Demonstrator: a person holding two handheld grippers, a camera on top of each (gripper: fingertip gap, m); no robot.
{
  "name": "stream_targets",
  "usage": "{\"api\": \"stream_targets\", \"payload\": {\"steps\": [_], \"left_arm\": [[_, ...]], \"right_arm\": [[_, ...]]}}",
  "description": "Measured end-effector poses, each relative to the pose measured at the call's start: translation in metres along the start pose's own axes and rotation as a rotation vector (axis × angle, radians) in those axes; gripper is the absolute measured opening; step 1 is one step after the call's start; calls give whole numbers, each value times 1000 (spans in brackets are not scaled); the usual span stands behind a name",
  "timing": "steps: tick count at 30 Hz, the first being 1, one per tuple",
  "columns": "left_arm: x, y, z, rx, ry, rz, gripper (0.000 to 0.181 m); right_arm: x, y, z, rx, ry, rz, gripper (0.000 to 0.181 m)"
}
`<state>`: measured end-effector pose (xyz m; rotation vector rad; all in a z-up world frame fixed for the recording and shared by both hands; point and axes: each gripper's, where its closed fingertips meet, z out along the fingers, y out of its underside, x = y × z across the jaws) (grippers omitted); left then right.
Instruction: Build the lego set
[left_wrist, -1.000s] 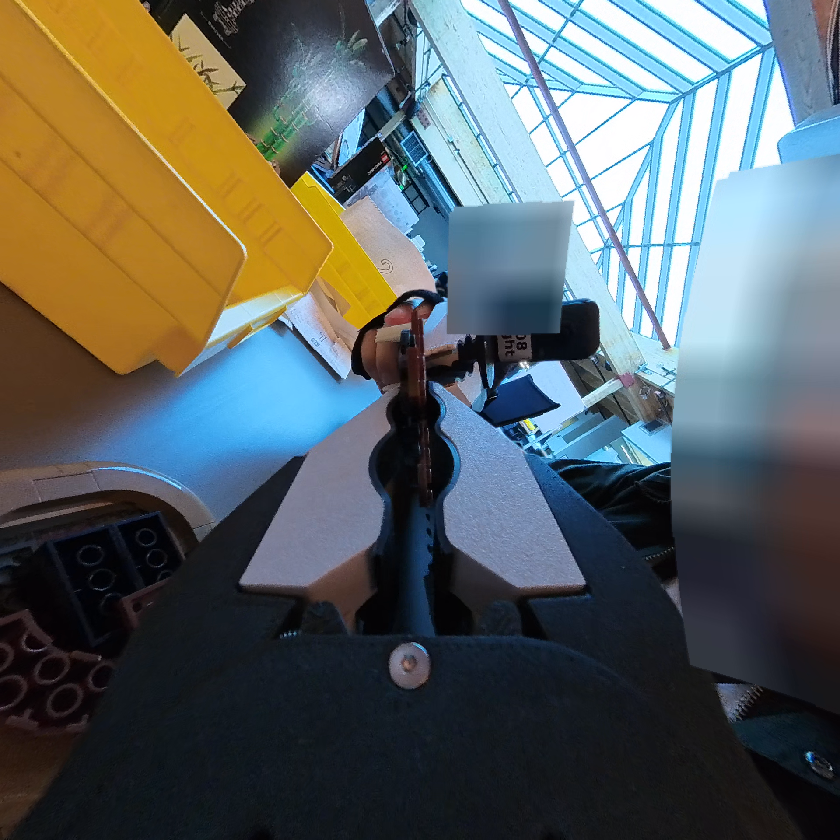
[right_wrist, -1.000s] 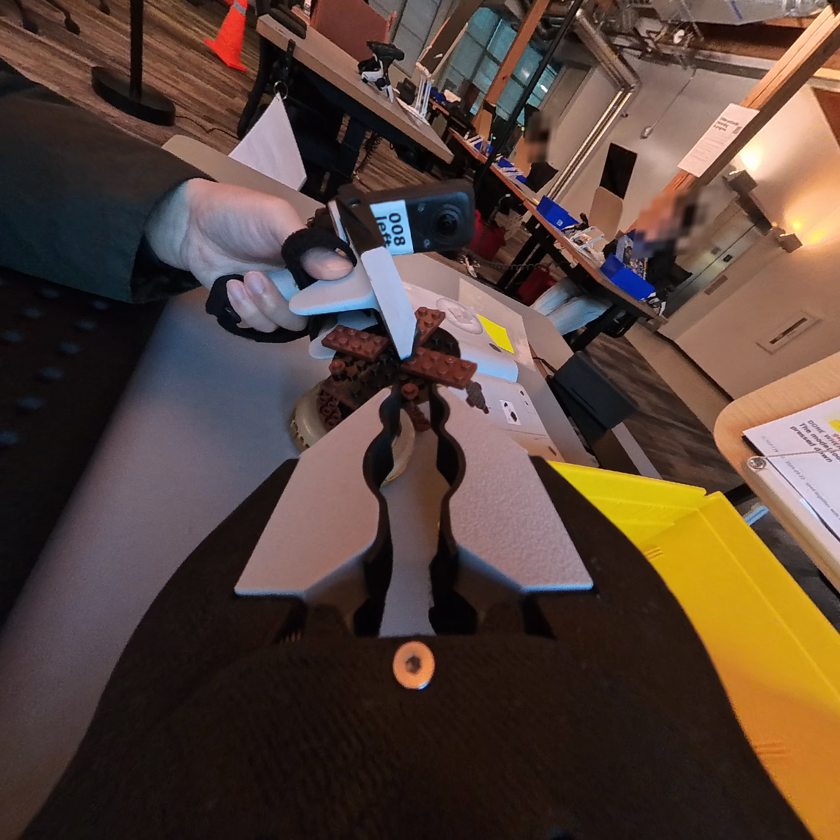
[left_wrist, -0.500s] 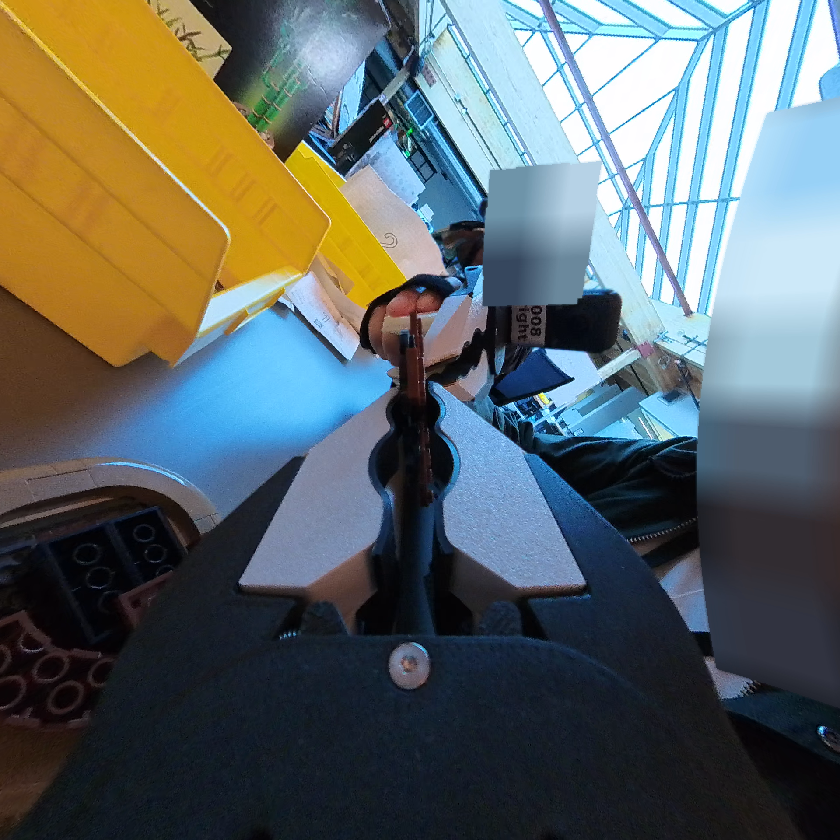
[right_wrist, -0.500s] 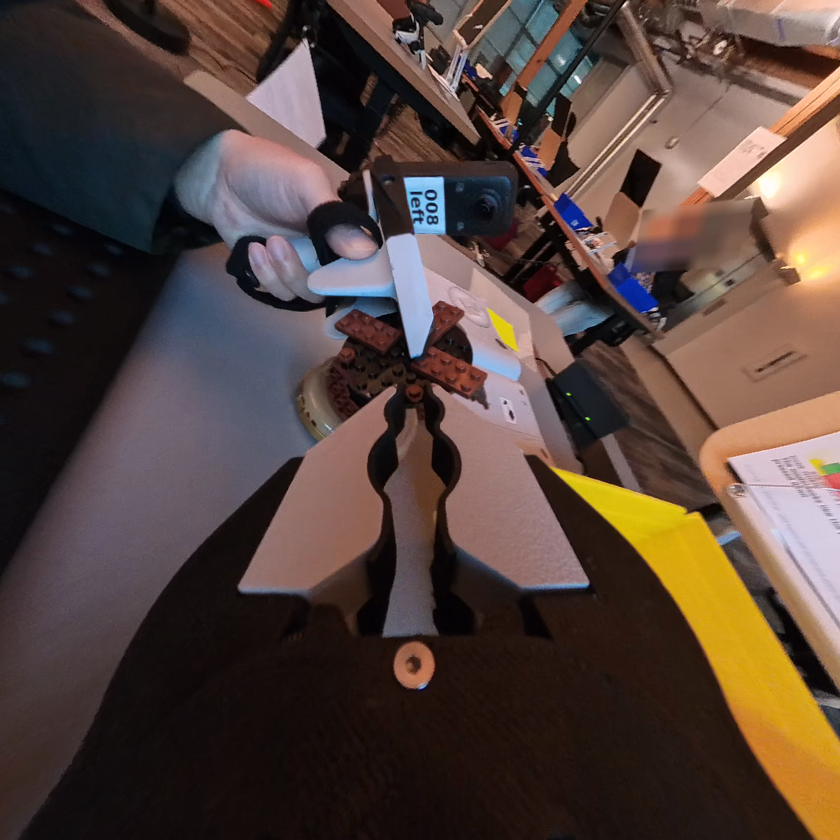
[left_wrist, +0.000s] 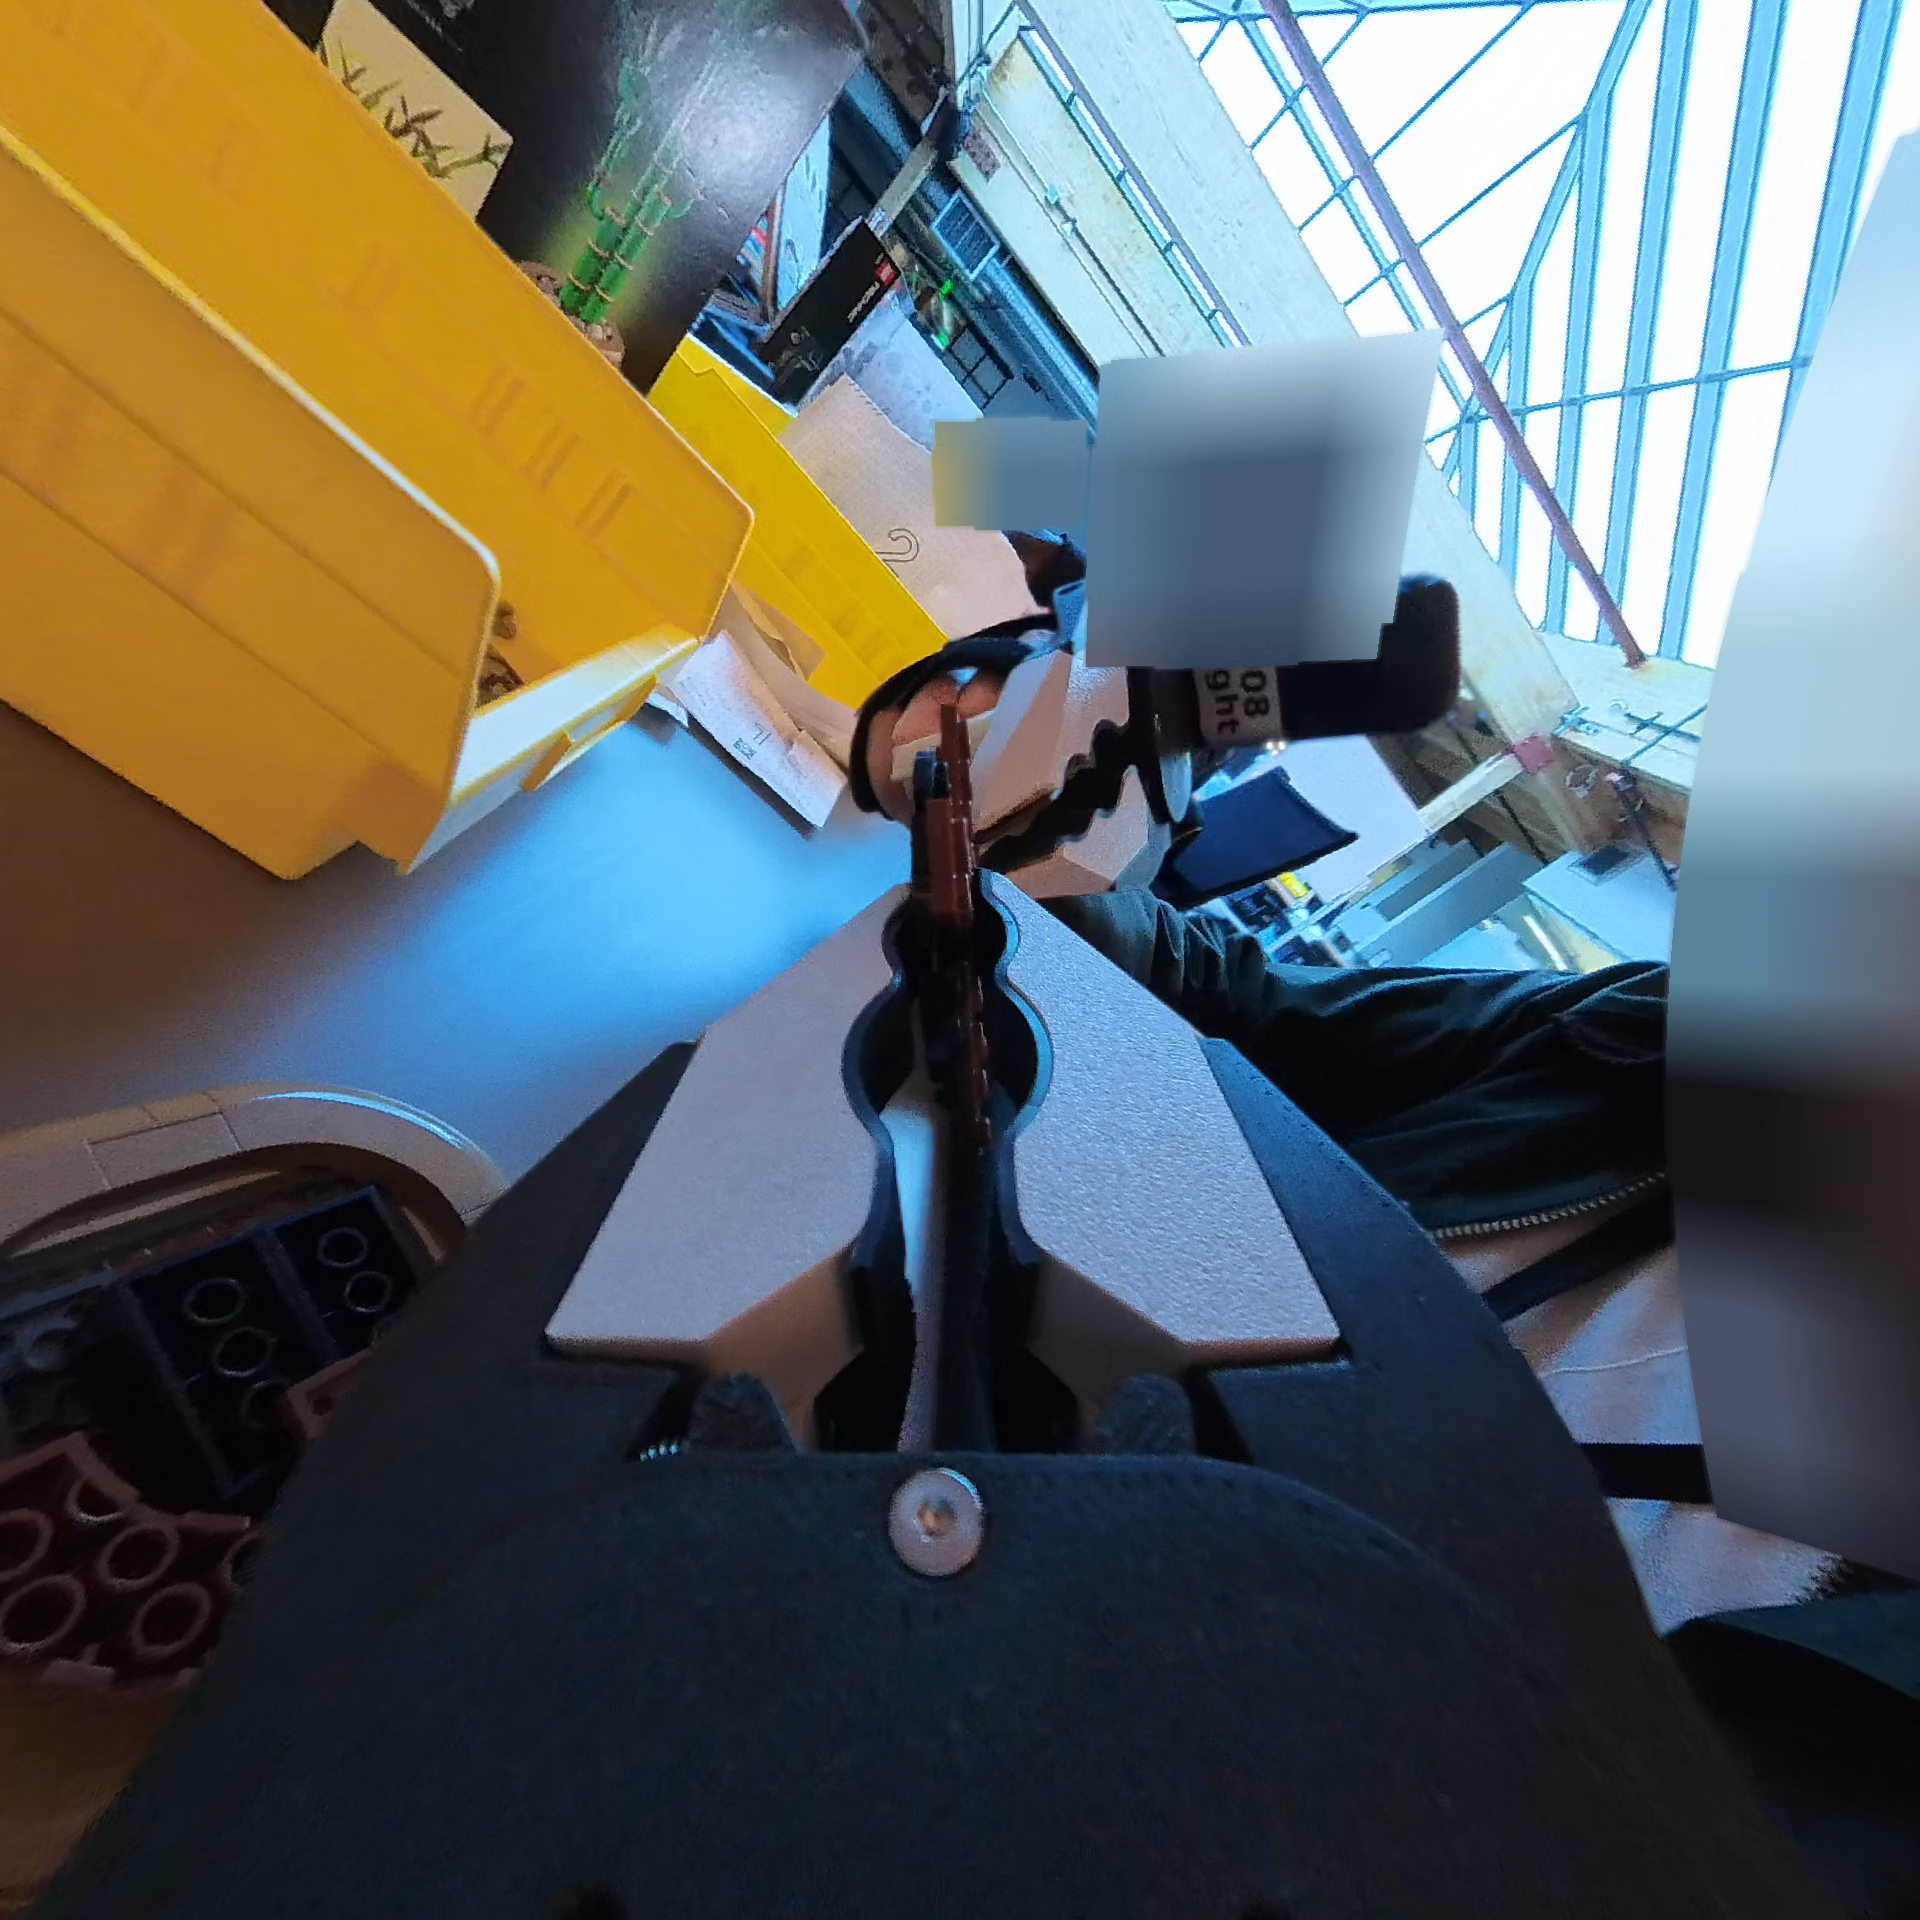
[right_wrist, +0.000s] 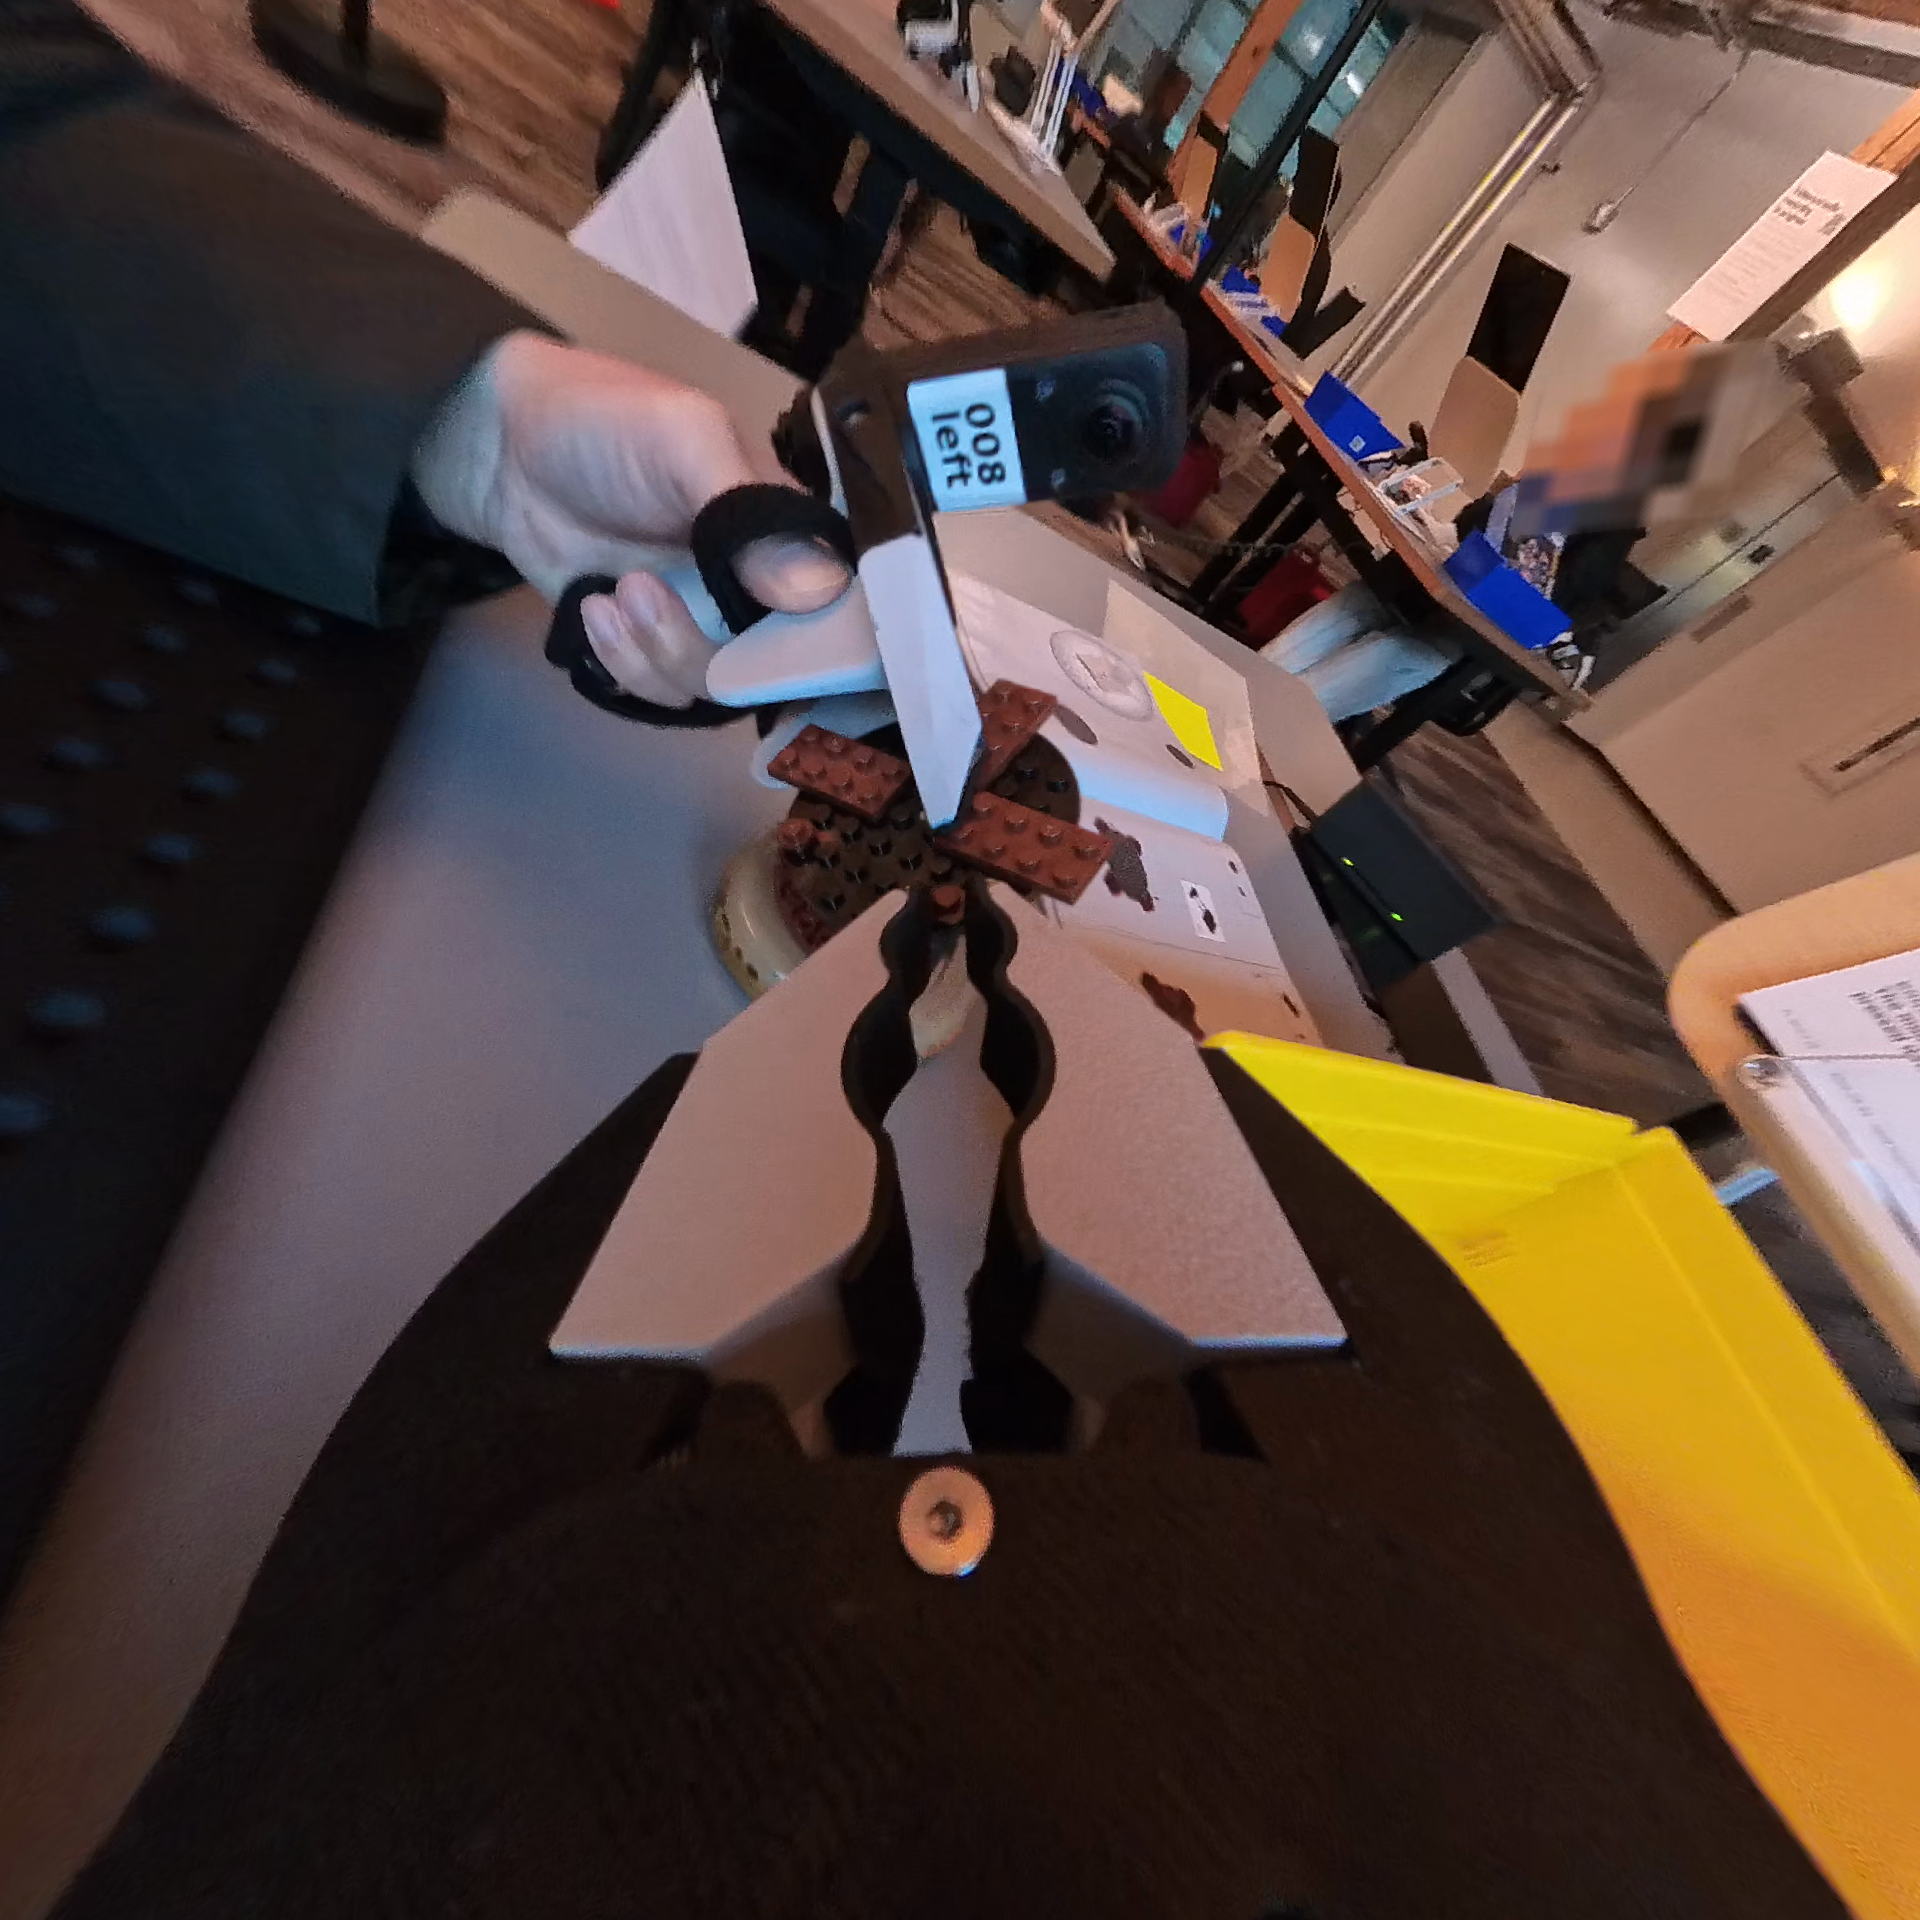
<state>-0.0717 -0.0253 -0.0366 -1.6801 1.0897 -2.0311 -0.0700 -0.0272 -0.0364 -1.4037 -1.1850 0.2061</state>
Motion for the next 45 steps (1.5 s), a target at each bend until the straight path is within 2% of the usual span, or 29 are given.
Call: {"api": "stream_targets", "payload": {"steps": [2, 4, 5, 7, 9, 12, 14, 17, 27, 33, 45], "left_arm": [[1, -1, -1, 0, -25, 42, 6], [-31, 11, -5, -85, -231, 89, 6], [-39, 18, -4, -122, -271, 91, 6], [-28, 14, 2, -75, -155, 5, 6], [-17, 2, -1, -12, -83, -10, 6], [-23, -6, -10, 40, -112, -26, 6], [-19, -10, -12, 75, -64, -79, 6], [-20, -9, -11, 63, -71, -77, 6], [-21, -12, -14, 85, -81, -82, 6], [-22, -20, -20, 129, -96, -63, 6], [-24, -19, -19, 122, -101, -61, 6]], "right_arm": [[1, -2, 0, 31, -25, 77, 3], [5, -20, -6, 146, -16, 126, 0], [10, -34, -12, 204, -5, 138, 0], [21, -45, -19, 249, 48, 122, 0], [28, -43, -26, 319, 36, 213, 0], [40, -19, -32, 265, 52, 288, 0], [44, -16, -36, 262, 71, 282, 0], [43, -19, -36, 271, 63, 284, 0], [9, -4, -5, 162, -34, 227, 0], [-25, 9, 18, 27, -94, 66, 0], [-25, 10, 18, 29, -107, 81, 0]]}}
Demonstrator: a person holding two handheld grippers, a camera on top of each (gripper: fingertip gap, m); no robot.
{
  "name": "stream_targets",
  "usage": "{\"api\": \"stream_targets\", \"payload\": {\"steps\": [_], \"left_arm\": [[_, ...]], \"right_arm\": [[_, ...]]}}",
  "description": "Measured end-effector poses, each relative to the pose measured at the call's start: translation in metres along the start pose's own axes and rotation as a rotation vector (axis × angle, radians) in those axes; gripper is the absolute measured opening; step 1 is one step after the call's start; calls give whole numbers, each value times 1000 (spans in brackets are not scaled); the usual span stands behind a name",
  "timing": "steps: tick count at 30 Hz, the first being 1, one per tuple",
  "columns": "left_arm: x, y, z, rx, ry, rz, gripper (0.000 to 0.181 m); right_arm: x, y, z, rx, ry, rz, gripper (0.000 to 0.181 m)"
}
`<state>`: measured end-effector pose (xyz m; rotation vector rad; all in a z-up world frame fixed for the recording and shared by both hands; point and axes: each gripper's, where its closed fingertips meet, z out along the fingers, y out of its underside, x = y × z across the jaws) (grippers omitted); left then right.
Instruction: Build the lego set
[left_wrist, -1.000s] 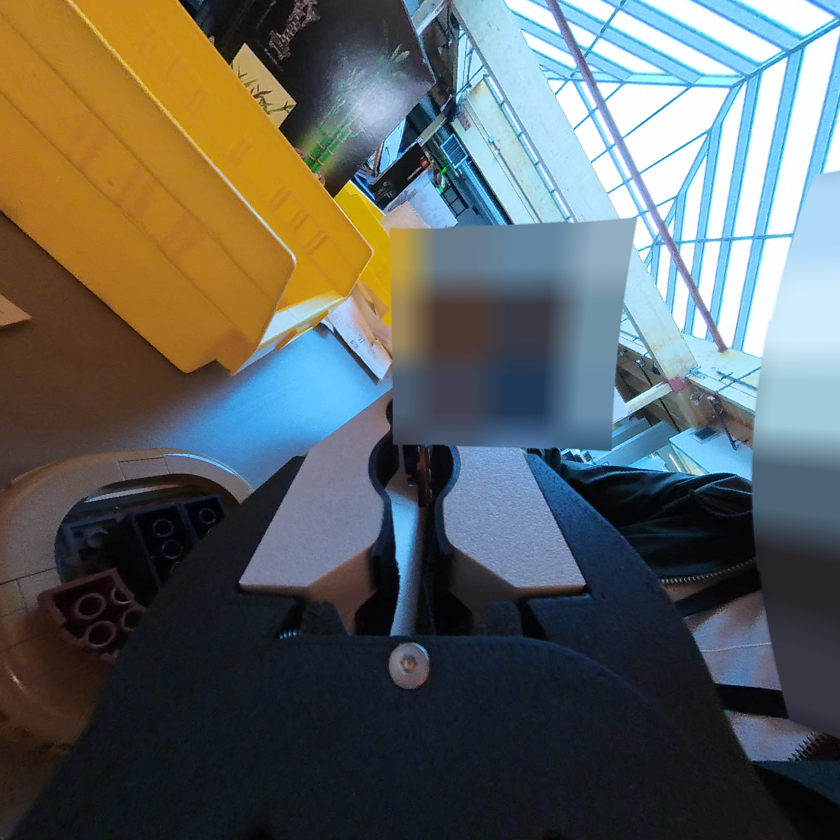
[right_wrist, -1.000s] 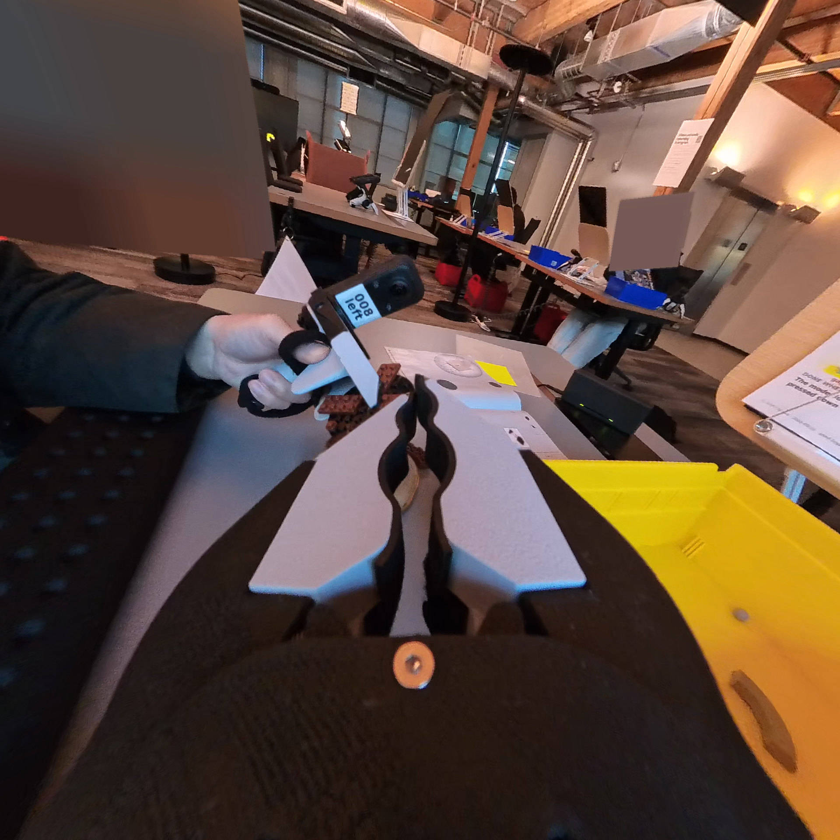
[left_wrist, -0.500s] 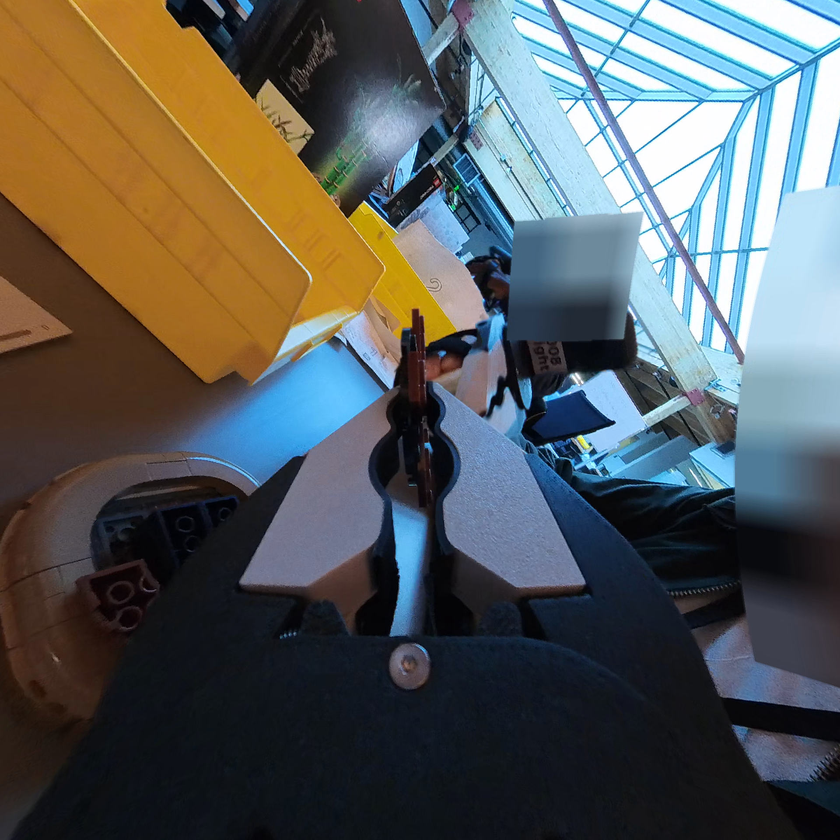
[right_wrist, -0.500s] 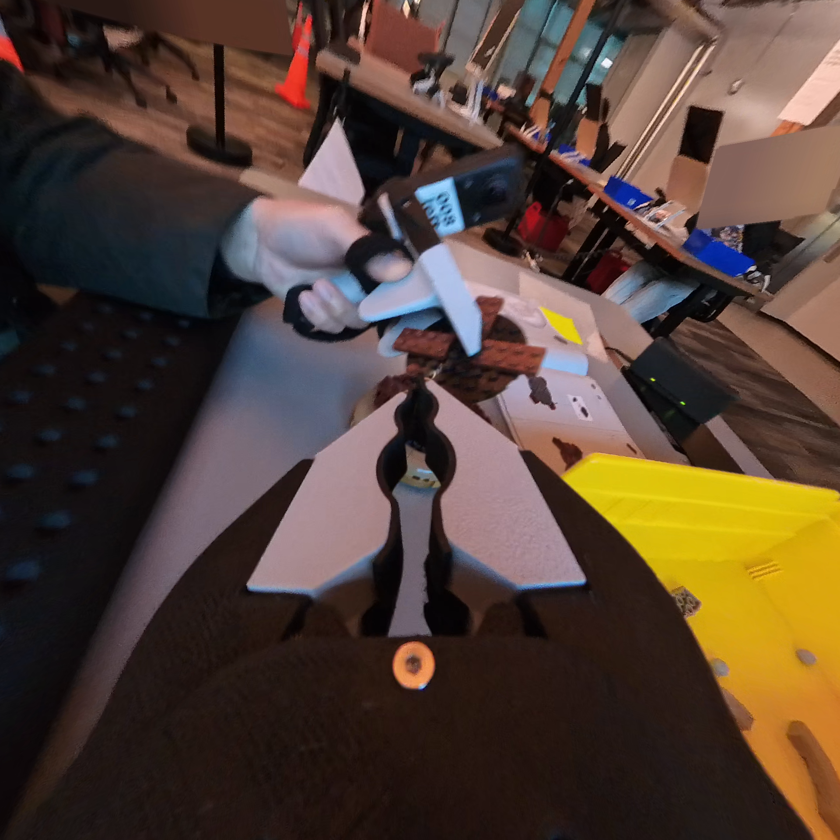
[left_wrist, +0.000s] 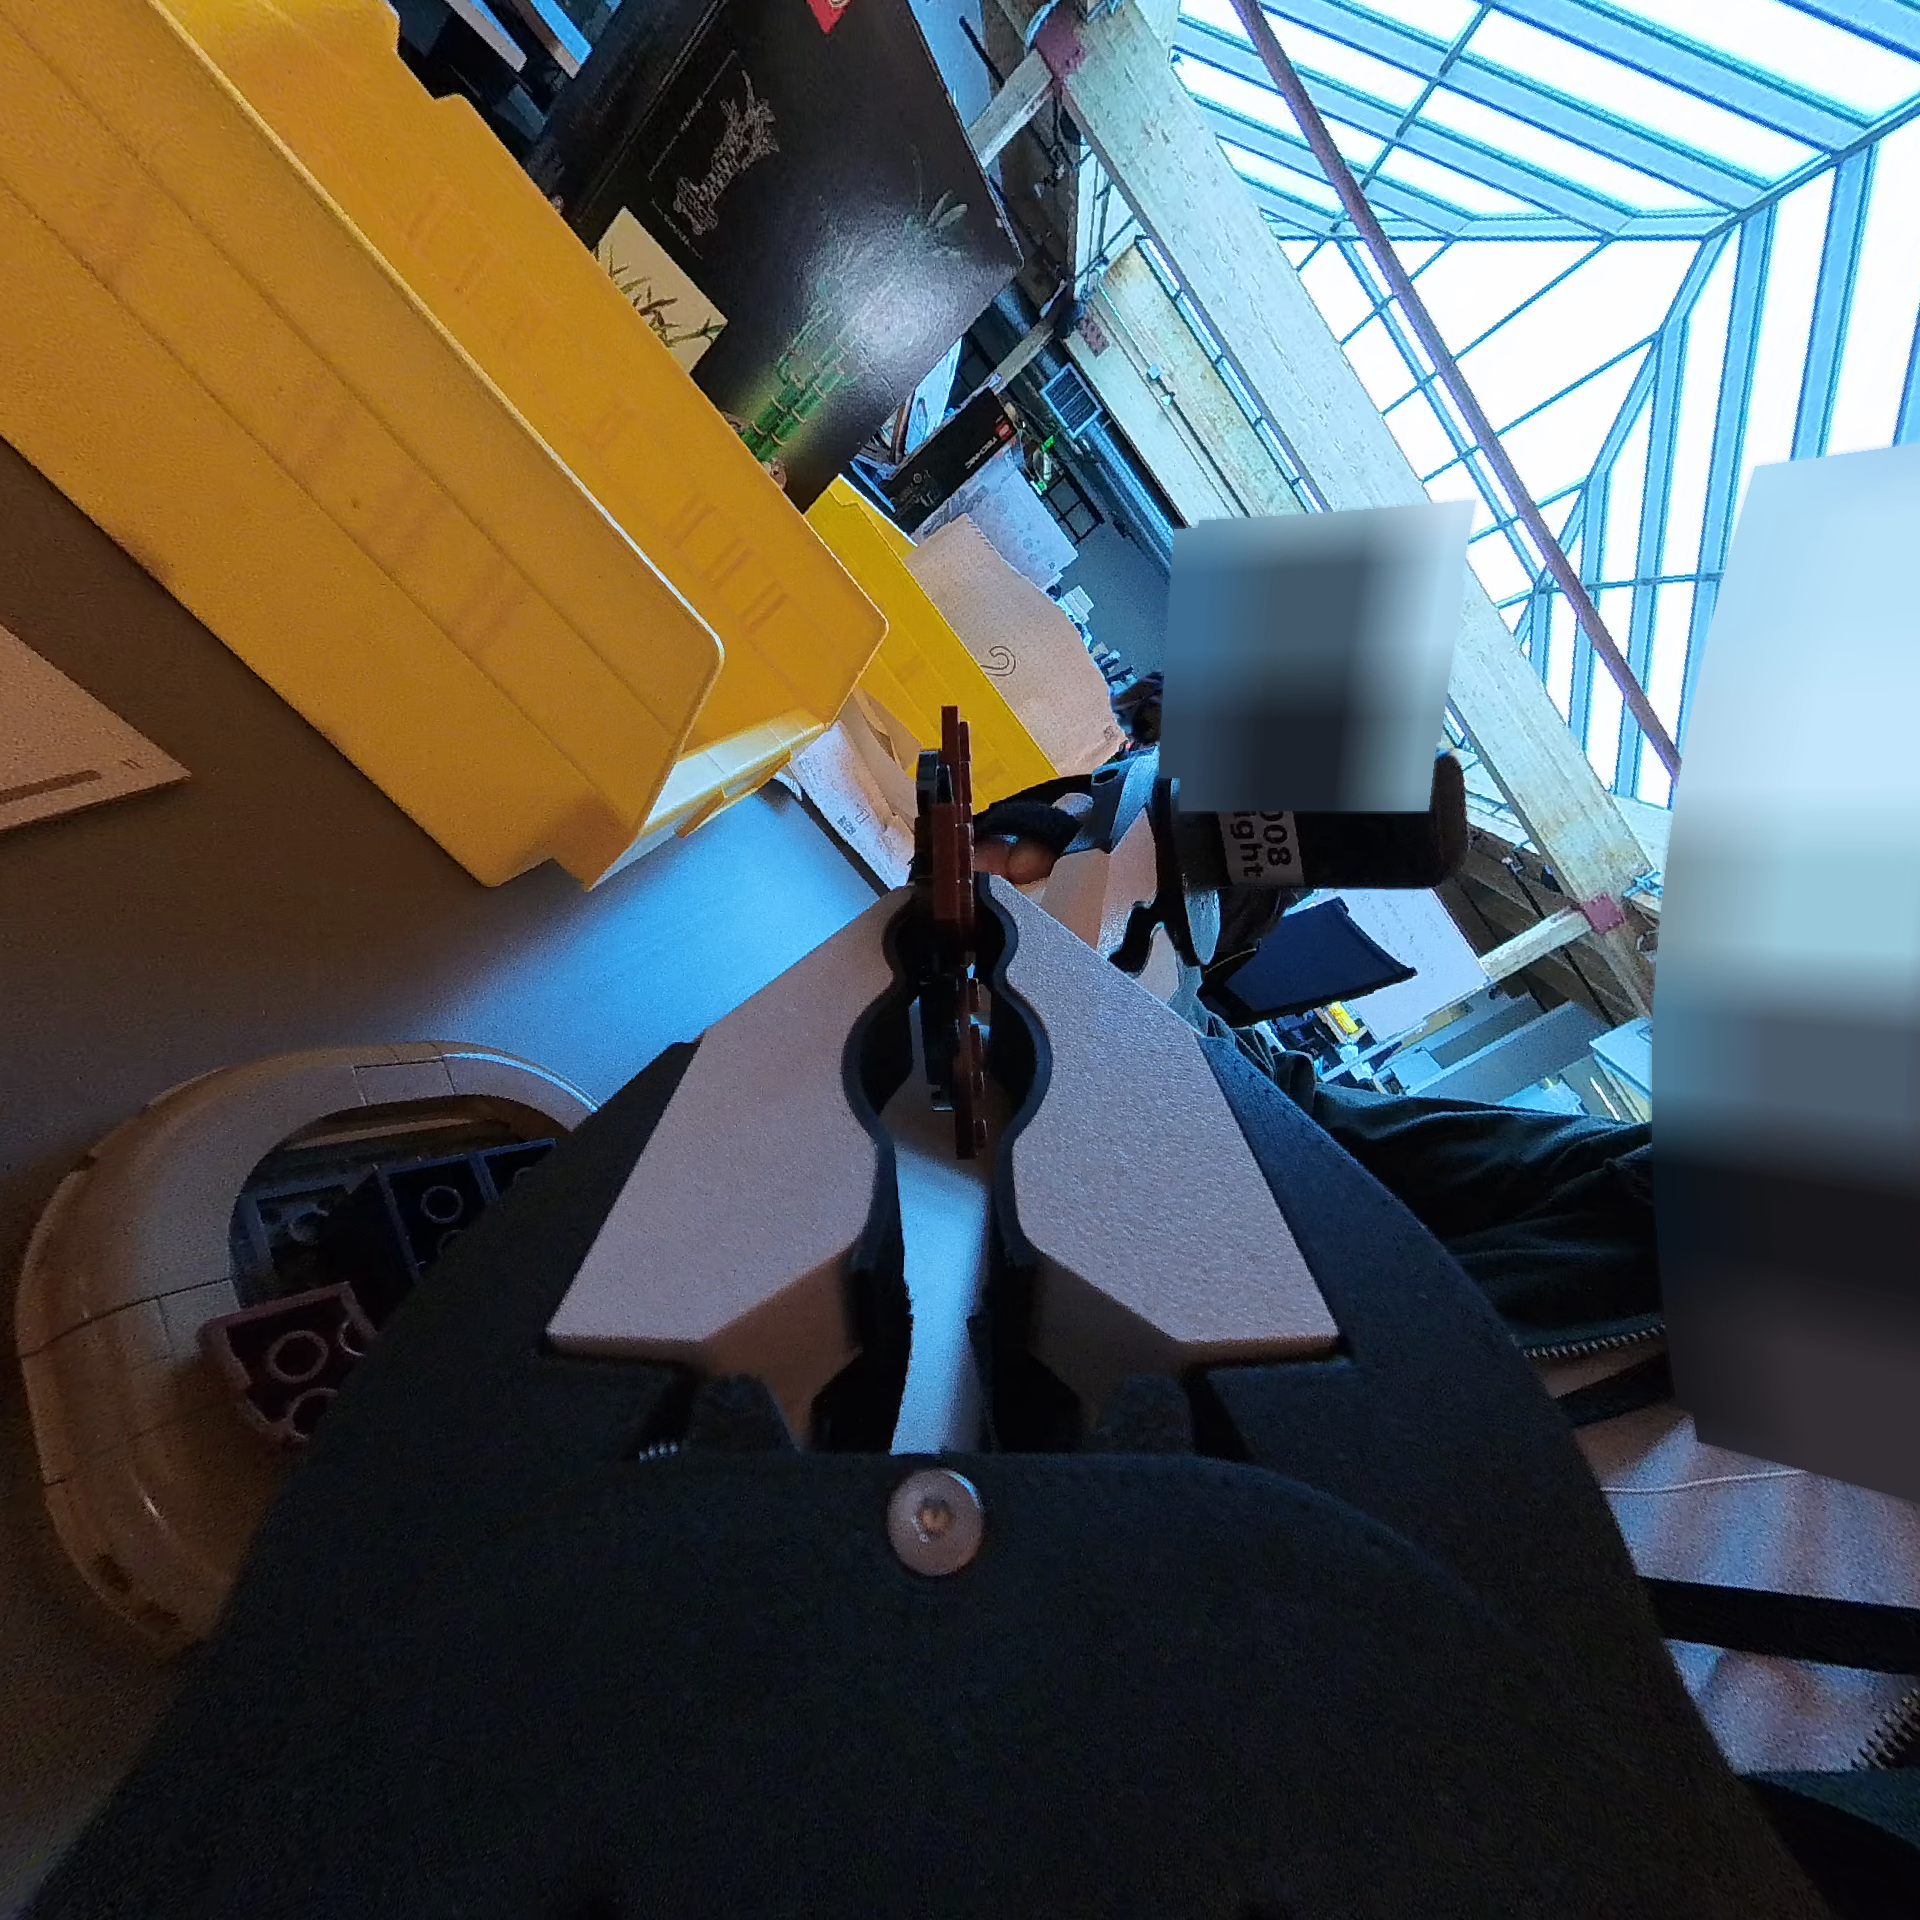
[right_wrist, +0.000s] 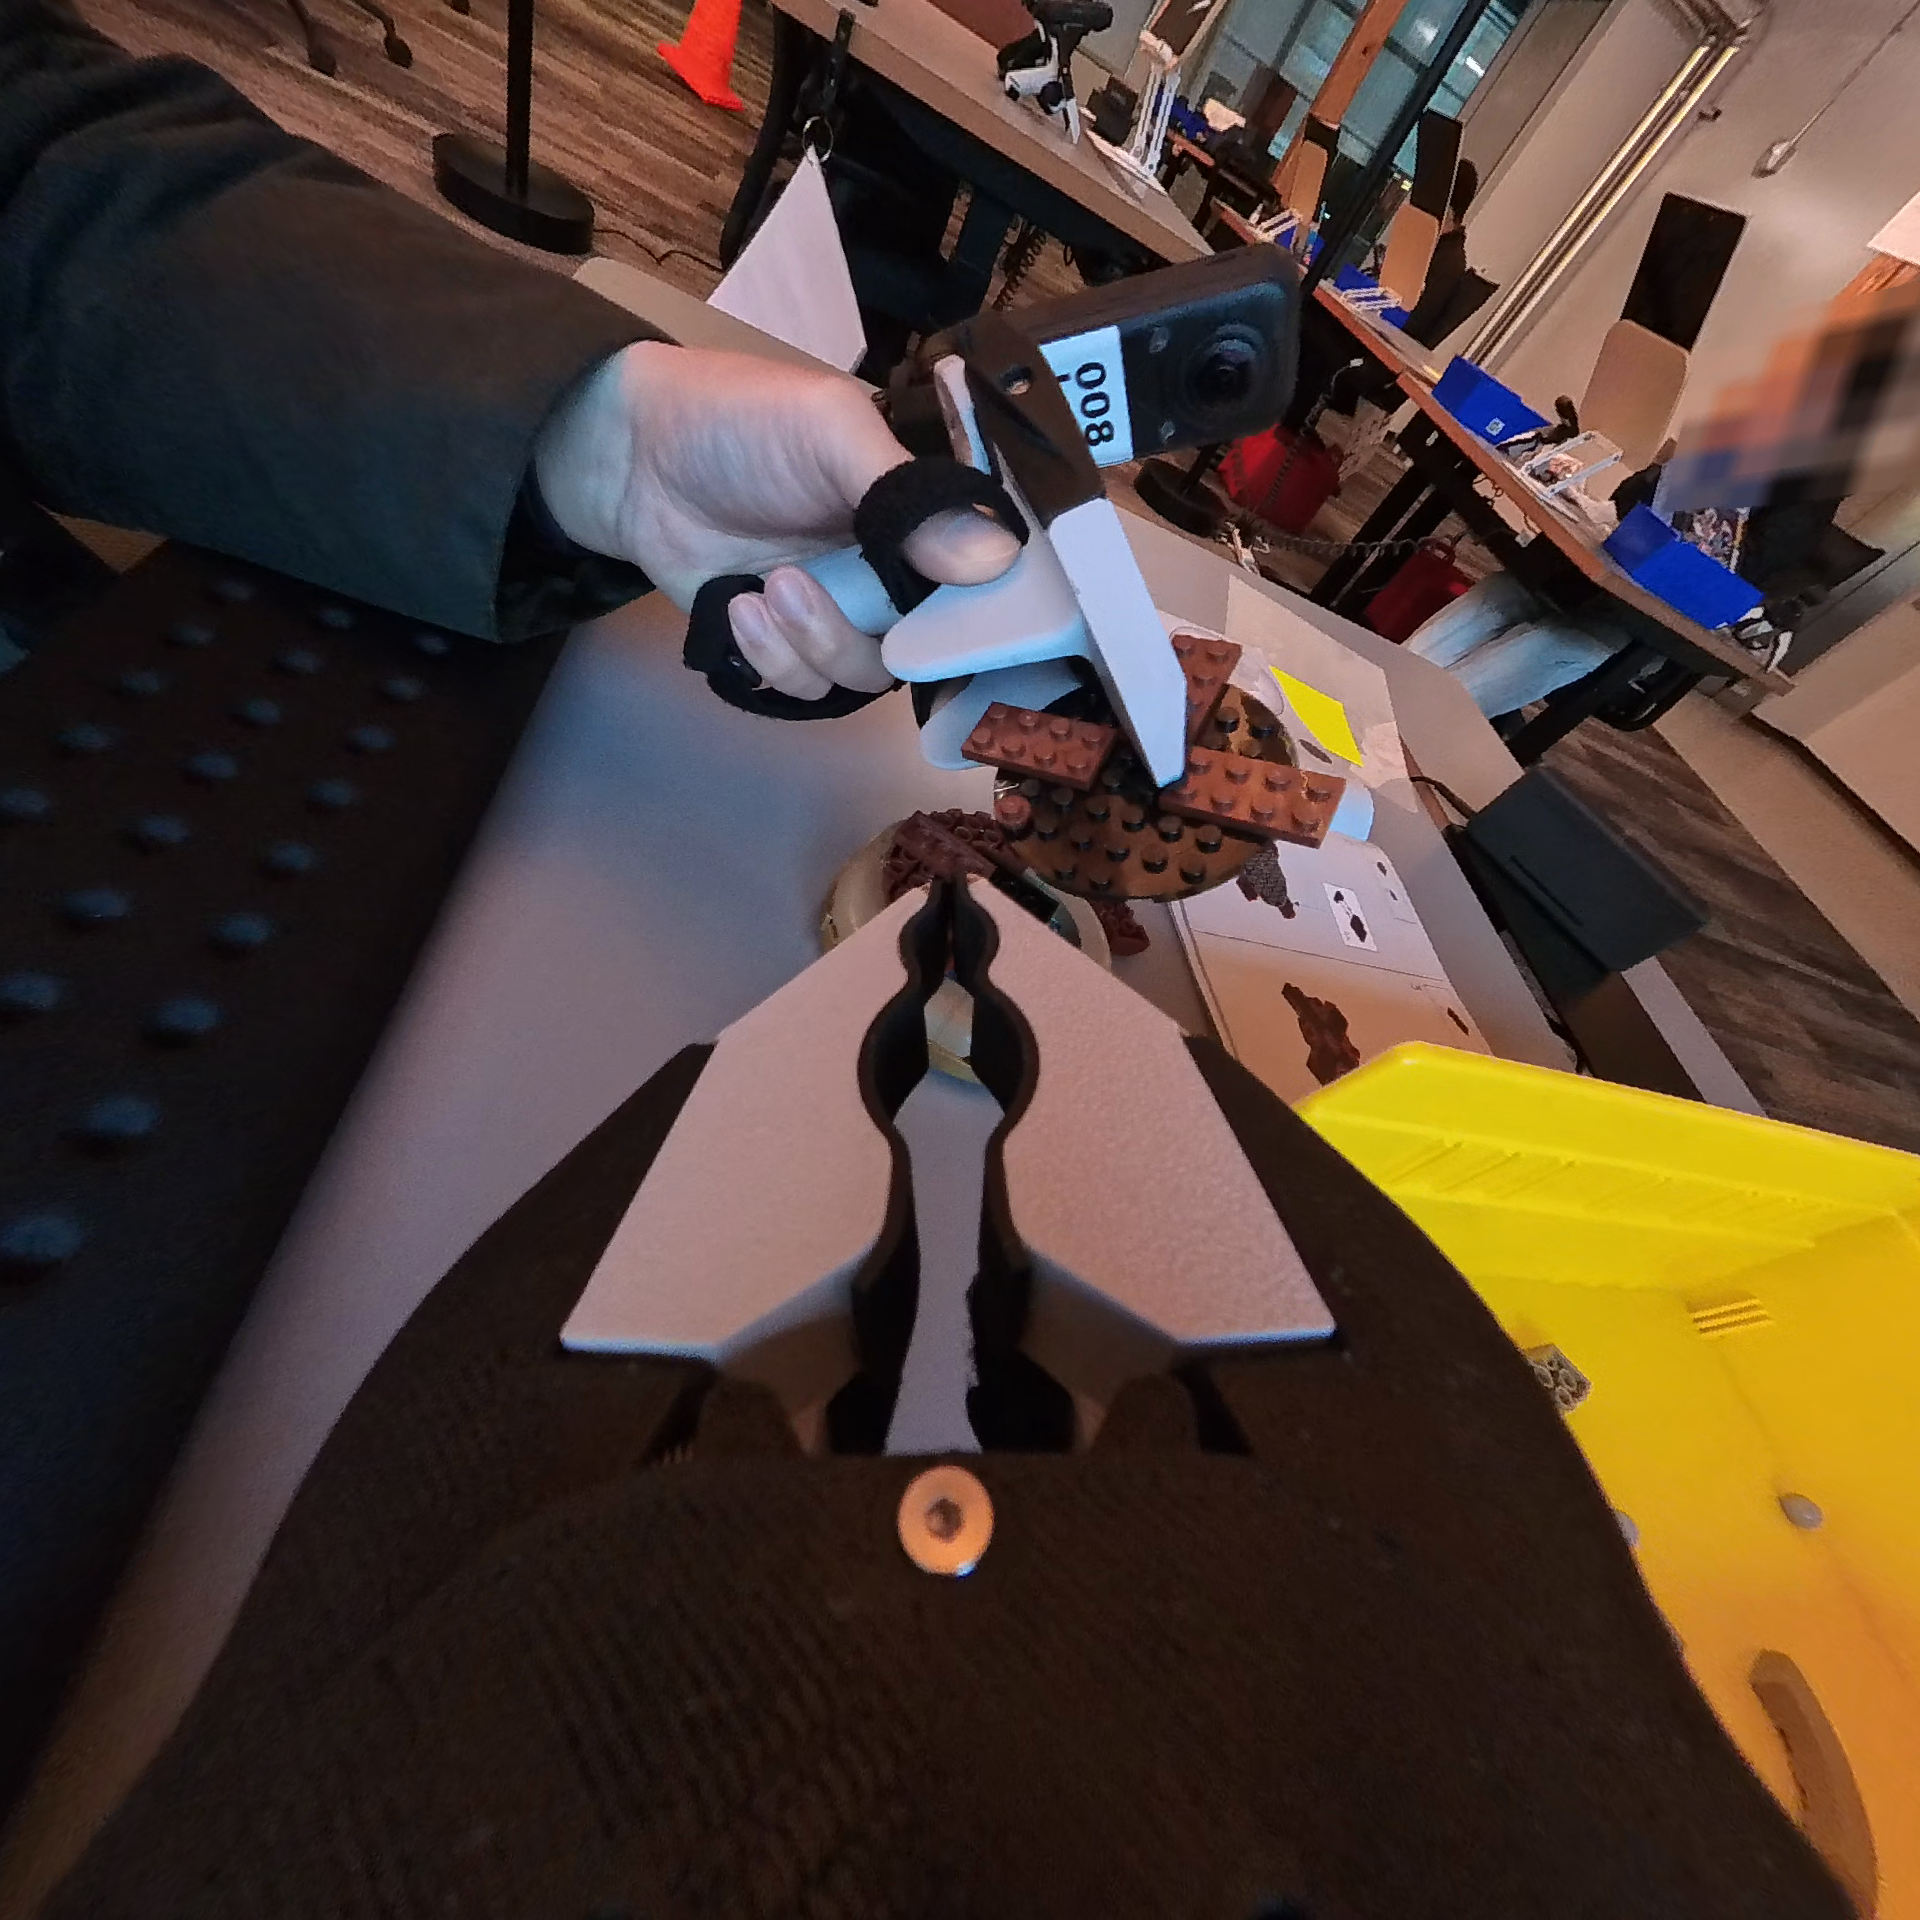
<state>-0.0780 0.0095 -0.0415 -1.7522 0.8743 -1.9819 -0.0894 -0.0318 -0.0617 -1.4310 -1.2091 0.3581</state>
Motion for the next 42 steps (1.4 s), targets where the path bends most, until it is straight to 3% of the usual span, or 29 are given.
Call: {"api": "stream_targets", "payload": {"steps": [3, 5, 7, 9, 11, 13, 14, 17, 23, 29, 42], "left_arm": [[1, -1, 0, 3, 3, 0, 6], [2, -2, -1, 8, 7, 0, 6], [3, -3, -1, 14, 9, 1, 6], [2, -2, -1, 13, 9, -3, 6], [5, -2, -1, 10, 19, -12, 6], [9, -1, 0, 3, 29, -4, 6], [10, 0, 1, -3, 29, 4, 6], [10, 4, 3, -25, 27, 12, 6], [8, 13, 8, -66, 36, -15, 6], [10, 14, 8, -81, 31, 4, 6], [11, 15, 9, -89, 41, -6, 6]], "right_arm": [[1, -5, -2, 22, 13, -18, 0], [17, -31, -22, 126, 106, -56, 0], [49, -66, -68, 245, 270, -65, 0], [96, -85, -135, 343, 492, 45, 0], [148, -56, -199, 302, 722, 259, 0], [187, 17, -242, 71, 879, 530, 0], [193, 59, -252, -99, 884, 666, 1], [189, 150, -259, -501, 788, 937, 15], [171, 243, -266, -1039, 600, 1023, 13], [164, 268, -265, -1198, 539, 1082, 17], [152, 269, -262, -1209, 492, 1180, 20]]}}
